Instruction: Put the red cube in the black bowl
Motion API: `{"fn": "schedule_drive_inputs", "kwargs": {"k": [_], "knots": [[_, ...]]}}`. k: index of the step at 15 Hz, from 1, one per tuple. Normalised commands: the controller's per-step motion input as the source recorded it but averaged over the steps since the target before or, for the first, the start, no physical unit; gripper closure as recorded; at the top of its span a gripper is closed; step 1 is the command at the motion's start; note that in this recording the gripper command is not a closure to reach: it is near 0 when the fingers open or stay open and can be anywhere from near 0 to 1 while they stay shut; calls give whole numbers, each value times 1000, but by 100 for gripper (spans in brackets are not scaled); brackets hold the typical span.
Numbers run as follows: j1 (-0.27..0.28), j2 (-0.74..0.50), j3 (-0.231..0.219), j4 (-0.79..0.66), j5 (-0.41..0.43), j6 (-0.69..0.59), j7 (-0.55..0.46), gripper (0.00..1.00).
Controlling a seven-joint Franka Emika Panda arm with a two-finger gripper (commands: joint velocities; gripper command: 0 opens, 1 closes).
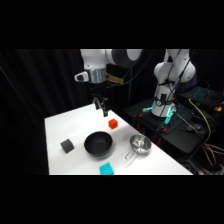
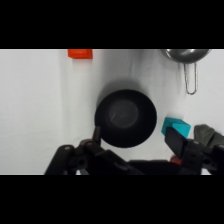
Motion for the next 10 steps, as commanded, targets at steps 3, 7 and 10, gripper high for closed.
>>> {"fn": "schedule_drive_inputs", "kwargs": {"k": [3, 7, 10], "knots": [[-24, -22, 12, -12, -12, -5, -4, 0], [-64, -165, -28, -158, -20, 66, -52, 0], [-105, -300, -64, -322, 6, 147, -149, 0]]}}
